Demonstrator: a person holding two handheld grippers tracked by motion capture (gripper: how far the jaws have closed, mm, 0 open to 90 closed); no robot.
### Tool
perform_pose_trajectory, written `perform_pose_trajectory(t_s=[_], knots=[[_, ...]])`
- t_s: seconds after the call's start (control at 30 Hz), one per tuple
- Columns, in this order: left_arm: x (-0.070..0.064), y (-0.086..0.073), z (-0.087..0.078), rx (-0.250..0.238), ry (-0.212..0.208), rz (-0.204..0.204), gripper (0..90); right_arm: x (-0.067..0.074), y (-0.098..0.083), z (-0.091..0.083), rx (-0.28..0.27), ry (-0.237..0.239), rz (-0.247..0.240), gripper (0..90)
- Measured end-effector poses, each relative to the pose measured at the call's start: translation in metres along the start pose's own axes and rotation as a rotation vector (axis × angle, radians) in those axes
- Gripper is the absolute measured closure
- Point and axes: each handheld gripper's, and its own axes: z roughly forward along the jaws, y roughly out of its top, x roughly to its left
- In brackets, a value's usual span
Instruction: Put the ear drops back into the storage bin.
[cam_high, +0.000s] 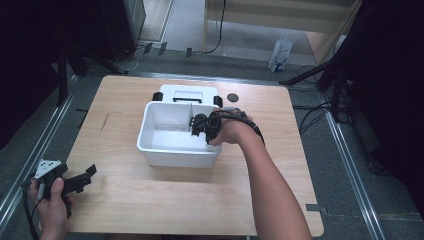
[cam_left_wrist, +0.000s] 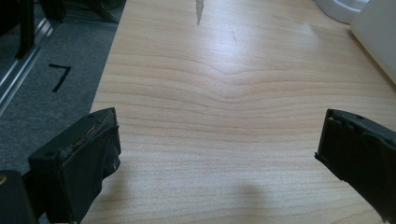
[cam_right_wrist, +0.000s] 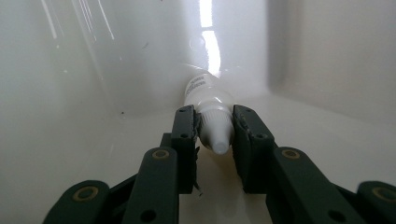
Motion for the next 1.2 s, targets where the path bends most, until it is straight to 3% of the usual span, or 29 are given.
perform_pose_trajectory(t_s=[0.27, 0.43, 0.57, 0.7, 0.8, 0.87, 1.1, 1.2], knots=[[0.0, 0.0, -0.001, 0.004, 0.001, 0.005, 0.2, 0.0, 0.0, 0.001, -0.011, -0.011, 0.015, 66.1], [-0.001, 0.0, -0.001, 0.0, 0.002, 0.005, 0.2, 0.001, -0.004, -0.005, -0.052, -0.037, 0.043, 50.7], [-0.001, 0.0, -0.001, 0.003, 0.002, 0.008, 0.2, -0.003, -0.008, -0.021, -0.111, -0.053, 0.118, 38.7], [-0.001, 0.0, 0.0, -0.001, 0.001, 0.005, 0.2, -0.003, -0.013, -0.039, -0.172, -0.078, 0.15, 26.2], [-0.001, 0.0, 0.0, 0.002, -0.002, 0.004, 0.2, -0.002, -0.018, -0.052, -0.208, -0.048, 0.171, 19.5], [-0.001, 0.0, 0.0, 0.005, 0.0, 0.008, 0.2, 0.001, -0.021, -0.058, -0.21, -0.022, 0.176, 15.0], [-0.001, 0.0, 0.0, 0.003, -0.002, 0.007, 0.2, 0.007, -0.033, -0.067, -0.193, 0.001, 0.196, 8.3], [-0.001, 0.0, 0.0, 0.005, -0.002, 0.006, 0.2, 0.007, -0.04, -0.07, -0.193, -0.025, 0.208, 8.3]])
